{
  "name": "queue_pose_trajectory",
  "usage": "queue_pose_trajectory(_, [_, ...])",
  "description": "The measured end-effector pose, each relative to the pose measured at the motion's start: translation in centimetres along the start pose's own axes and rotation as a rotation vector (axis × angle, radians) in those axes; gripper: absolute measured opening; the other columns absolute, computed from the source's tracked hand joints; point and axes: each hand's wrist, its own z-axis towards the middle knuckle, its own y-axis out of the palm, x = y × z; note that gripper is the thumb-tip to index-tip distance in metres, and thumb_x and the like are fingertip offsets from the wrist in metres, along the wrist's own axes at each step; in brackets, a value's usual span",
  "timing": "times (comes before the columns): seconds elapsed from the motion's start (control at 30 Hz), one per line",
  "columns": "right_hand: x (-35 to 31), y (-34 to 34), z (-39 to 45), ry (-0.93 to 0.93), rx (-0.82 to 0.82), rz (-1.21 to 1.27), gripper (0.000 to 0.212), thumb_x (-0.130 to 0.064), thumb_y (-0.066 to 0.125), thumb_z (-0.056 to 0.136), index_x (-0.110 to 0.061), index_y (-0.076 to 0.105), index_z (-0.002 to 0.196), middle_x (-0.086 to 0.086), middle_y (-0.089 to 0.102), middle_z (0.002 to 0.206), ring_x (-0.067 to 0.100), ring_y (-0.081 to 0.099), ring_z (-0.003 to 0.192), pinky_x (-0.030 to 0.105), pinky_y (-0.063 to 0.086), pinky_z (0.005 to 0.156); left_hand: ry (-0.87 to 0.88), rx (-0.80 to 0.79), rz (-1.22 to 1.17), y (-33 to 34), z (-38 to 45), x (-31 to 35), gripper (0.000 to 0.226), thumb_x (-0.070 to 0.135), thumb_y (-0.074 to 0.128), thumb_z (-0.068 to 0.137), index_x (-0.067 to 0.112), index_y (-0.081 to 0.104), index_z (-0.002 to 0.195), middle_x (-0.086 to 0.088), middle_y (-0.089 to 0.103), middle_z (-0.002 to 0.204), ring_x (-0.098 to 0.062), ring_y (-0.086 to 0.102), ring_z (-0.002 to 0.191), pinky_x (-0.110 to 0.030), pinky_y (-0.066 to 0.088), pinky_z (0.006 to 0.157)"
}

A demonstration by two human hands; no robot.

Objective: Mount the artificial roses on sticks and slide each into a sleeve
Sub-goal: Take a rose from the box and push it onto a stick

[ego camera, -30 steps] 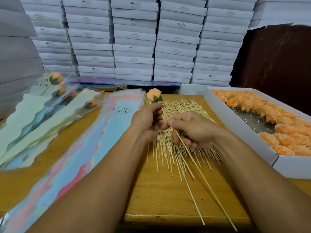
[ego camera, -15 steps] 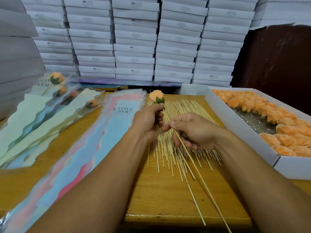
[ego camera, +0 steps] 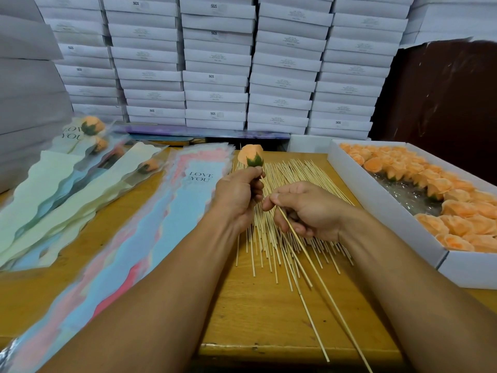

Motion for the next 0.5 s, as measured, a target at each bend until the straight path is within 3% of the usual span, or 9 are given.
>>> queue_pose_trajectory(0.5, [0.65,-0.48,0.62,0.01,0.008,0.058,0.028,-0.022,0.039,0.109,-0.01,0.064,0.103,0.005,0.06,0.059,0.009,0.043,0.039,0.02,0.032,0.032,-0.02,0.001,0.015,0.5,-0.43,-0.21,0.018,0.013,0.061,0.097,0.006,0.067,0.081,0.002,0.048,0.053,-0.008,0.044,0.048,-0.021,0.038,0.049])
